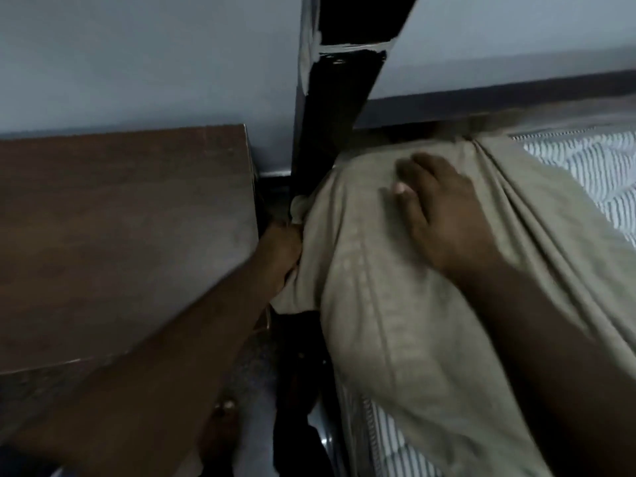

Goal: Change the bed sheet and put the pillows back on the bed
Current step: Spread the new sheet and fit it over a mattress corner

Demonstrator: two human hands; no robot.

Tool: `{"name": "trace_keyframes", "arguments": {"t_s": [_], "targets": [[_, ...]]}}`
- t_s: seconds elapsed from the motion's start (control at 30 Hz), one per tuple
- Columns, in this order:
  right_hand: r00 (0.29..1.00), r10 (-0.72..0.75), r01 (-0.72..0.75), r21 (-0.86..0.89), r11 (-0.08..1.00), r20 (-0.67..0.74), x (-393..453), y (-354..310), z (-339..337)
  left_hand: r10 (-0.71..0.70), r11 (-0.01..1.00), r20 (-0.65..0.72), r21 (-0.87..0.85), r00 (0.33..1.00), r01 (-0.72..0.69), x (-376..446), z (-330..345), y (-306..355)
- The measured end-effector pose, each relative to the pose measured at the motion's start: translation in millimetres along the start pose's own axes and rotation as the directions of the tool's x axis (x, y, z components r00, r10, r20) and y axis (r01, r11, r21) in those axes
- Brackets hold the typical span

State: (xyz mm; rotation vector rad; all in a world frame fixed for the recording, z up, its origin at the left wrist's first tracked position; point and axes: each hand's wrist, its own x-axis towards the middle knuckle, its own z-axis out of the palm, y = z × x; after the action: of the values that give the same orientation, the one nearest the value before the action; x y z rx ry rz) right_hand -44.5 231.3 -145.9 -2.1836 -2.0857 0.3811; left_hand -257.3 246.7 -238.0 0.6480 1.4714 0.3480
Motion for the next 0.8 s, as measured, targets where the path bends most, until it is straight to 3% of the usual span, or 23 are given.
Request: {"name": "trace_keyframes", "arguments": {"t_s": [0.07,0.17,0.2,0.23,0.3,0.33,0.37,0.5,0.63,0.8], "targets": [[0.952,0.228,-0.161,0.301,0.94,-0.203,-68,-16,5,-0.01,1.0,0.035,-0.013,0.999,0.01,-29,1,-10],[0.766,0.617,-0.379,0.649,0.66,-0.181,-161,-74,20,-0.17,0.983,0.063,-0.056,0.983,0.173,-60,9,-35],[0.686,0.724,-0.422,0.771,0.477,-0.073,-177,-95,27,-0.233,0.964,0.097,-0.107,0.968,0.242,-68,11,-39],[0.585,0.804,-0.448,0.869,0.212,0.106,-189,-117,34,-0.281,0.939,0.139,-0.165,0.95,0.302,-73,11,-43],[0.401,0.729,-0.398,0.823,-0.406,0.554,-208,-152,52,-0.3,0.908,0.189,-0.245,0.935,0.341,-76,8,-48],[0.347,0.641,-0.329,0.729,-0.601,0.685,-212,-160,59,-0.266,0.918,0.188,-0.25,0.945,0.308,-76,4,-48],[0.333,0.58,-0.257,0.663,-0.703,0.744,-214,-164,65,-0.231,0.929,0.165,-0.256,0.959,0.268,-78,0,-48],[0.39,0.551,0.047,0.581,-0.813,0.738,-206,-169,78,-0.117,0.936,0.083,-0.323,0.99,0.138,-88,-34,-49],[0.5,0.565,0.288,0.49,-0.823,0.656,-199,-186,73,-0.091,0.978,0.014,-0.189,0.996,0.092,-105,-75,-43],[0.404,0.749,0.682,0.372,-0.629,0.526,-222,-182,64,-0.082,0.996,-0.061,-0.031,0.995,0.08,-106,-119,-21]]}}
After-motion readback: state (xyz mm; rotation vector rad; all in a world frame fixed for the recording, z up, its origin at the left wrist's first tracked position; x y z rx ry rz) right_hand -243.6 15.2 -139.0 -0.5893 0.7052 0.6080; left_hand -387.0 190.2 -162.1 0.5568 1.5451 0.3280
